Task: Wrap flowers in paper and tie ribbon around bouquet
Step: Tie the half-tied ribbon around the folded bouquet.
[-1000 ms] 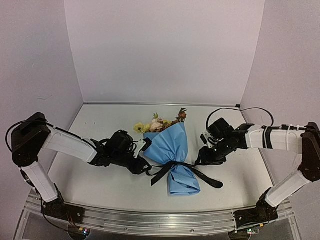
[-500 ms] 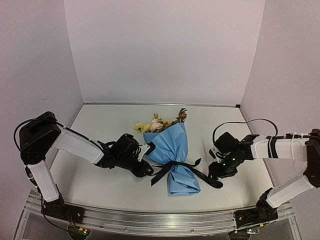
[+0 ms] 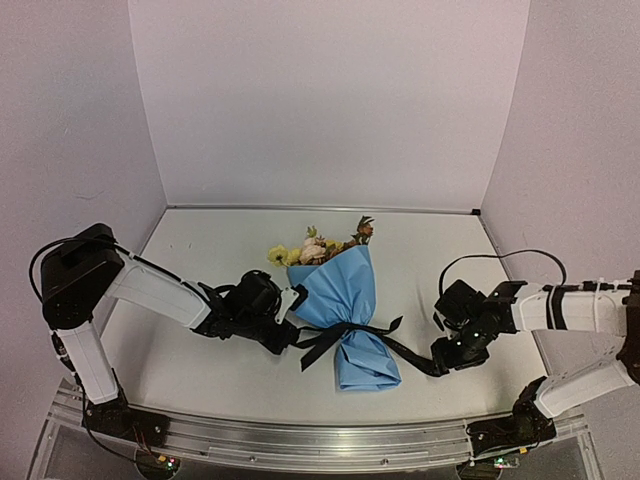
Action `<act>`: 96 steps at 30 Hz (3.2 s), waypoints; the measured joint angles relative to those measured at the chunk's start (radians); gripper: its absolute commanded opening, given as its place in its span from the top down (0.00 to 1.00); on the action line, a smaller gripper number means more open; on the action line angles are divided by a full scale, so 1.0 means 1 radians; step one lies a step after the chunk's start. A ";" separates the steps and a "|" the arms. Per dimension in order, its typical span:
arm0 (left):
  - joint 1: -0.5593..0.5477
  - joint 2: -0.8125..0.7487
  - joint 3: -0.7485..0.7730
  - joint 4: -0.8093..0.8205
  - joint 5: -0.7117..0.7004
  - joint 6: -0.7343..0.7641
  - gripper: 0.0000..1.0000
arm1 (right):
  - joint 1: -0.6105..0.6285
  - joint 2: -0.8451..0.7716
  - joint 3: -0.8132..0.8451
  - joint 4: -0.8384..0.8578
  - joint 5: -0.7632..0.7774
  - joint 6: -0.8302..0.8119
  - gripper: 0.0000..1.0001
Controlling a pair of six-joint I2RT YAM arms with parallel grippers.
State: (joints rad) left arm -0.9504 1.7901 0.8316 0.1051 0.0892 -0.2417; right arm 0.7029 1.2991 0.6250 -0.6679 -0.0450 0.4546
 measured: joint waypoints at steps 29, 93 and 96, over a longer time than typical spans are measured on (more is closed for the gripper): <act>0.004 -0.009 -0.001 -0.008 -0.082 -0.021 1.00 | 0.086 0.131 0.022 0.087 0.056 0.180 1.00; 0.082 -0.165 -0.139 -0.053 -0.270 -0.445 1.00 | -0.025 0.099 0.011 0.166 -0.031 0.229 1.00; 0.070 -0.212 -0.223 0.015 -0.268 -0.467 1.00 | -0.024 0.097 -0.032 0.228 -0.033 0.223 1.00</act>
State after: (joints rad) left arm -0.8805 1.5784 0.6091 0.1203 -0.1789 -0.7085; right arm 0.6785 1.3959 0.5933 -0.4395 -0.0783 0.6780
